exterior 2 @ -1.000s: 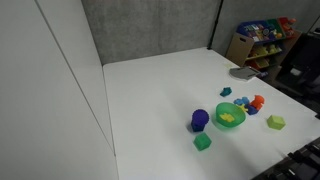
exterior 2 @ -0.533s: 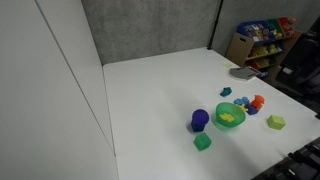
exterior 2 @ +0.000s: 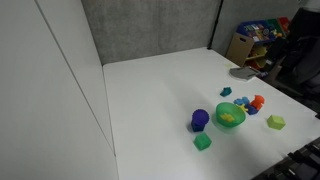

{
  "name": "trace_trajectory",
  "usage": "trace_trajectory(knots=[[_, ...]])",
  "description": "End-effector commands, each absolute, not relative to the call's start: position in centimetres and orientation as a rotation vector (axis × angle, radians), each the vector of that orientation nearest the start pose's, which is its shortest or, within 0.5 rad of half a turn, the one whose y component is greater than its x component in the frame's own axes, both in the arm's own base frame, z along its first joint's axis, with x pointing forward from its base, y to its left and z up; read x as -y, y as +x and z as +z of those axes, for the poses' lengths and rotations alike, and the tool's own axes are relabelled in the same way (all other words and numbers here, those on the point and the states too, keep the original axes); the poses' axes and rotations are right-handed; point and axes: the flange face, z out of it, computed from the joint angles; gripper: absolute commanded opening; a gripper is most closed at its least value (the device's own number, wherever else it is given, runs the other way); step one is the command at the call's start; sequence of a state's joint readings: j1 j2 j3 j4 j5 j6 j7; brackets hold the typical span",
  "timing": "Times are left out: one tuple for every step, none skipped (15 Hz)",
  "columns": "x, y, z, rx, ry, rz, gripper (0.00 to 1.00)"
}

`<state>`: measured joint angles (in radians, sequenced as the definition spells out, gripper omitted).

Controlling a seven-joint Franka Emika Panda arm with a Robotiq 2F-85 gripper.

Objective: Pick up the orange toy from the table and put it in the green bowl

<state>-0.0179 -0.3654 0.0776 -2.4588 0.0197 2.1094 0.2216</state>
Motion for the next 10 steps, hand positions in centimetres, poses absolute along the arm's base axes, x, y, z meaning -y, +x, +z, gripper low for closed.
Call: trace_trajectory(knots=[[1.0,45.2,41.7,-0.339,-3.146,-0.026,1.0],[2.2,45.5,41.1,-0.351,-3.147,-0.033,1.0],[3.4,45.8,40.4,-0.37,-3.148,-0.041,1.0],[4.7,46.1,39.6,-0.387,-3.15,-0.045,1.0],[6.0,46.3,38.9,-0.408,-3.154,-0.052,1.0],[7.4,46.5,38.0,-0.427,-3.164,-0.059,1.0],[8.7,46.6,37.2,-0.449,-3.172,-0.063,1.0],[9.9,46.8,36.3,-0.474,-3.186,-0.075,1.0],[11.2,46.9,35.3,-0.496,-3.197,-0.081,1.0],[12.3,47.0,34.2,-0.521,-3.21,-0.088,1.0]])
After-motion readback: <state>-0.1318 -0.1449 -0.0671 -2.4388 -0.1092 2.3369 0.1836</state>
